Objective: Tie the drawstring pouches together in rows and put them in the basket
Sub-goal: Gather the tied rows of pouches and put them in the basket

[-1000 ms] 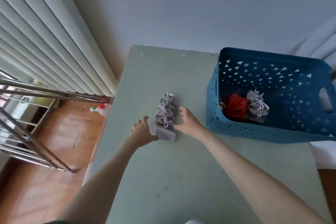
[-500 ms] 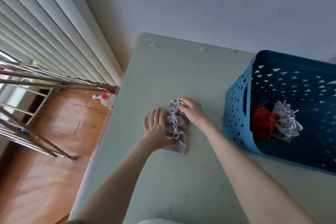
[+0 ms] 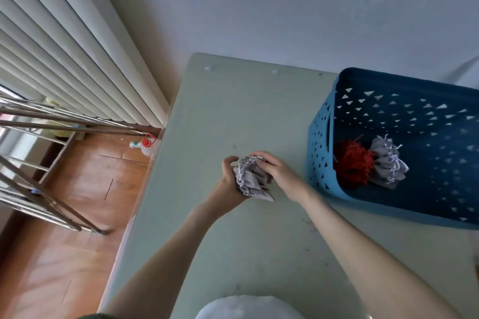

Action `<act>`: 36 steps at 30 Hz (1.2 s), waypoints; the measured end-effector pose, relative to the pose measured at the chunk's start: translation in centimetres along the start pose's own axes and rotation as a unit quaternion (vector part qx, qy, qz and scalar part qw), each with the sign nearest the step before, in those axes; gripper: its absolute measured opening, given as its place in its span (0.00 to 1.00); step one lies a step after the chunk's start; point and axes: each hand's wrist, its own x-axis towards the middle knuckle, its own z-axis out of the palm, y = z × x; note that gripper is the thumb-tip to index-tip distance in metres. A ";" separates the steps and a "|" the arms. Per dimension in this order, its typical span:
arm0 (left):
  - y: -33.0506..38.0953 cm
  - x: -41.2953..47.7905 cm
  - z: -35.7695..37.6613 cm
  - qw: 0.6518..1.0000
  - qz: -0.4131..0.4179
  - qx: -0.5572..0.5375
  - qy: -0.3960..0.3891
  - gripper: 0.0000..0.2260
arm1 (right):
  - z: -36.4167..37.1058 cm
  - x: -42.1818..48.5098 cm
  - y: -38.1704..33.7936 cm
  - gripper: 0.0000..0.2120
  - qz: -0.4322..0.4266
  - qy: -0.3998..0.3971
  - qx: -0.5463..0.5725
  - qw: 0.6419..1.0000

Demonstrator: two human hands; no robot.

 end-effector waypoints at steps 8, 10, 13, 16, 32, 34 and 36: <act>4.9 -3.5 -4.7 0.998 0.057 0.004 -0.026 0.36 | 0.9 -6.9 -5.8 0.27 -0.111 0.020 -0.002 0.994; 6.6 -4.6 -5.7 0.998 0.040 -0.010 -0.044 0.34 | 0.9 -8.8 -7.2 0.26 -0.144 0.043 -0.014 0.989; 9.2 -5.8 -6.8 0.997 0.024 -0.038 -0.063 0.28 | 0.4 -11.1 -8.8 0.19 -0.181 0.054 -0.044 0.981; 11.9 -7.0 -7.3 0.997 0.043 -0.039 -0.059 0.26 | -0.7 -13.7 -9.6 0.19 -0.191 0.016 -0.023 0.981; 20.7 -10.7 -5.0 0.977 0.154 -0.069 -0.131 0.29 | -5.9 -21.6 -8.2 0.21 -0.257 0.263 -0.111 0.923; 21.3 -10.7 -4.6 0.974 0.184 -0.053 -0.124 0.23 | -6.1 -21.7 -7.7 0.20 -0.243 0.293 -0.097 0.920; 21.8 -10.5 -4.2 0.971 0.200 -0.034 -0.126 0.19 | -6.5 -21.9 -7.4 0.20 -0.216 0.282 -0.045 0.934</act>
